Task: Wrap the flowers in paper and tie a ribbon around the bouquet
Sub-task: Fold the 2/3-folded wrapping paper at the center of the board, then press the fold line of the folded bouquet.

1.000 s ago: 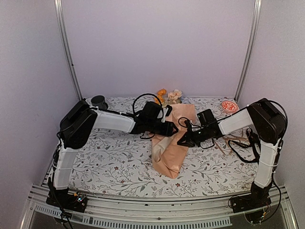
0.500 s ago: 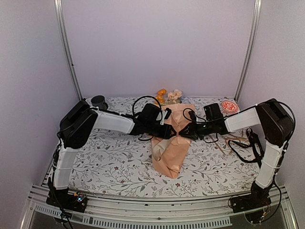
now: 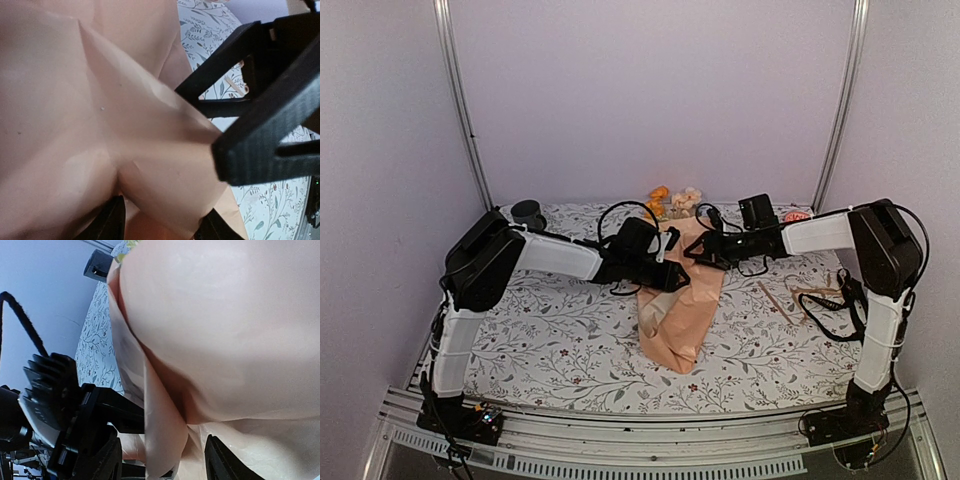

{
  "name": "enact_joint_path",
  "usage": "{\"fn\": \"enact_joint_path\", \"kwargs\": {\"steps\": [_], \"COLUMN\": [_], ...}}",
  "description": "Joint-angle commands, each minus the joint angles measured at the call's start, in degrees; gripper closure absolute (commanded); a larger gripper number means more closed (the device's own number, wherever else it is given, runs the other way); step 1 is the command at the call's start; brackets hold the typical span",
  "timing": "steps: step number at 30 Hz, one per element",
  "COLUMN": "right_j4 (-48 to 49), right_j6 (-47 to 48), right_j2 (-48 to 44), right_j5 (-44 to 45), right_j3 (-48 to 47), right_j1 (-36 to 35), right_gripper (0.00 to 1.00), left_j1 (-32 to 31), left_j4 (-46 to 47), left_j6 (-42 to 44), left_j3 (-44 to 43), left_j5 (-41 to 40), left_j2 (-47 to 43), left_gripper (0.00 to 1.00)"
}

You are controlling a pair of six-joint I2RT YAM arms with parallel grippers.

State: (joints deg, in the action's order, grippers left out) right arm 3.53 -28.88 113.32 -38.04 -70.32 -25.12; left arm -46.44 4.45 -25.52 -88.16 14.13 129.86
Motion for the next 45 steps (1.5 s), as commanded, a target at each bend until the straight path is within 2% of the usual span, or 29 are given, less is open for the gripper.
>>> {"fn": "enact_joint_path", "kwargs": {"steps": [1,3,6,7,11,17,24,28,32,33,35,36,40,43,45], "right_j4": [-3.51,-3.27,-3.79,-3.83,-3.36,-1.48,1.97,4.20,6.95,7.21,7.51,7.67,8.27,8.31,8.48], "right_j6": [2.16,2.17,2.79,3.00,2.24,2.78,1.22,-0.50,-2.81,-3.03,-3.43,-3.39,-3.84,-3.87,-4.10], "right_j2": [2.24,2.57,3.12,3.19,3.84,8.30,12.72,13.72,13.76,13.75,13.61,13.55,12.86,12.00,11.46], "right_j5": [0.39,-0.72,-1.51,-1.89,-1.78,-4.49,-5.82,-6.38,-6.13,-5.85,-5.08,-4.60,-3.61,-2.74,-2.29], "right_j3": [-1.77,-2.09,-2.67,-2.48,-1.58,-2.34,-1.27,-0.72,0.53,0.54,2.20,2.54,3.75,4.48,4.87], "right_j1": [-0.42,-0.47,-0.35,-0.03,2.04,4.02,5.50,5.57,5.57,5.61,5.59,5.57,5.51,5.42,5.24], "right_gripper": [0.45,0.56,0.91,0.98,0.99,0.99,0.99,0.99,0.99,0.99,0.99,0.99,0.99,0.99,0.99], "left_j1": [0.54,0.49,0.47,0.48,0.34,-3.26,-8.45,-9.56,-11.72,-12.89,-16.39,-17.94,-24.54,-28.07,-29.14], "left_j4": [0.73,0.82,0.65,0.58,0.63,0.11,-7.48,-17.09,-22.23,-21.94,-20.38,-19.39,-18.25,-24.40,-26.27], "left_j6": [0.75,0.73,0.82,0.94,2.72,13.65,21.41,13.56,2.31,-0.22,-4.34,-5.91,-7.57,-8.26,-7.70], "left_j3": [0.45,0.32,0.11,0.10,0.18,-1.22,0.24,5.31,17.22,19.57,22.99,24.06,23.82,20.34,18.68], "left_j5": [-0.24,-0.24,-0.22,-0.23,0.00,-0.44,-3.11,-11.21,-15.64,-16.51,-18.28,-19.41,-28.69,-37.58,-40.53], "left_j2": [-0.07,0.08,0.26,0.18,-1.22,-6.53,-15.98,-23.14,-29.82,-31.37,-33.86,-34.90,-34.11,-30.66,-27.23], "left_gripper": [0.53,0.53,0.53,0.53,0.50,0.36,0.31,0.32,0.30,0.24,0.04,0.01,0.01,0.01,0.01]}}
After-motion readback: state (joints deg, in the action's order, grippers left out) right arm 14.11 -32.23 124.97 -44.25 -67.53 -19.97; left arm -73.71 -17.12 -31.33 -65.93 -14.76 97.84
